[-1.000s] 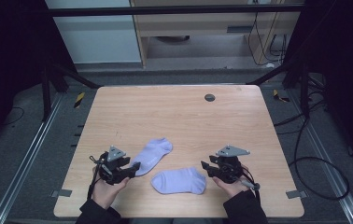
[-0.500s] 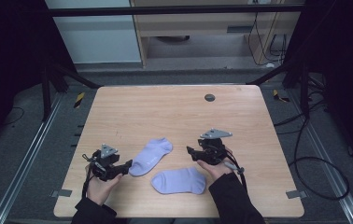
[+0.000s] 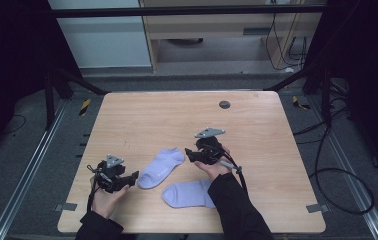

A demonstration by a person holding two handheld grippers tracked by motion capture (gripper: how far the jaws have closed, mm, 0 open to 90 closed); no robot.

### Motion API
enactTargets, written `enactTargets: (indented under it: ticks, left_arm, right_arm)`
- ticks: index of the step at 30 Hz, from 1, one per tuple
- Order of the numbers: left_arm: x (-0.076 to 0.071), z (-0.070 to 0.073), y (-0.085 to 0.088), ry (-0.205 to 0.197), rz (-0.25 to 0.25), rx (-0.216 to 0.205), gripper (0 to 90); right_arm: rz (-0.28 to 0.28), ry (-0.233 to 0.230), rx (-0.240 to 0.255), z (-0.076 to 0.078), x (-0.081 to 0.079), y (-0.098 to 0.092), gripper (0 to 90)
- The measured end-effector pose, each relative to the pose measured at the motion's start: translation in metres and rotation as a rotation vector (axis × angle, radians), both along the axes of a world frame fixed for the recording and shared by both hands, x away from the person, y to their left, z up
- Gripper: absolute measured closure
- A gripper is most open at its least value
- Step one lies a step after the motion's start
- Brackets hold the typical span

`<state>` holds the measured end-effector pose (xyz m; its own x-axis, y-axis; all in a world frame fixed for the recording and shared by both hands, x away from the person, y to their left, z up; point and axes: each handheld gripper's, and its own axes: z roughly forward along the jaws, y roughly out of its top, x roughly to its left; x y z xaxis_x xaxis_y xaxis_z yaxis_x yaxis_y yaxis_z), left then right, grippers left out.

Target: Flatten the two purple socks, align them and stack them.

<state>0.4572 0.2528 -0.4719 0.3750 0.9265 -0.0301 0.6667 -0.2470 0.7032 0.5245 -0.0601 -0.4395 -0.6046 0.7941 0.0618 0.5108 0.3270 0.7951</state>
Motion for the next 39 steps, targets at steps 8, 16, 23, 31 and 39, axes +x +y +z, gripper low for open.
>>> enactTargets:
  ticks: [8,16,23,31,39]
  left_arm:
    - [0.001,-0.005,-0.007,0.017,-0.020,0.003,43.2]
    - [0.003,-0.015,-0.011,0.046,-0.033,0.015,48.6]
    - [0.003,-0.019,-0.016,0.055,-0.058,0.021,54.7]
    - [0.002,-0.018,-0.020,0.055,-0.066,0.039,61.4]
    - [0.001,-0.017,-0.026,0.070,-0.062,0.034,76.3]
  right_arm:
    - [0.024,0.007,-0.019,-0.008,0.012,0.020,48.0]
    - [0.030,0.052,-0.073,-0.028,0.022,0.041,52.3]
    - [0.020,0.086,-0.121,-0.045,0.027,0.048,55.9]
    - [0.024,0.121,-0.130,-0.052,0.027,0.051,65.1]
    - [0.024,0.161,-0.092,-0.053,0.025,0.053,82.3]
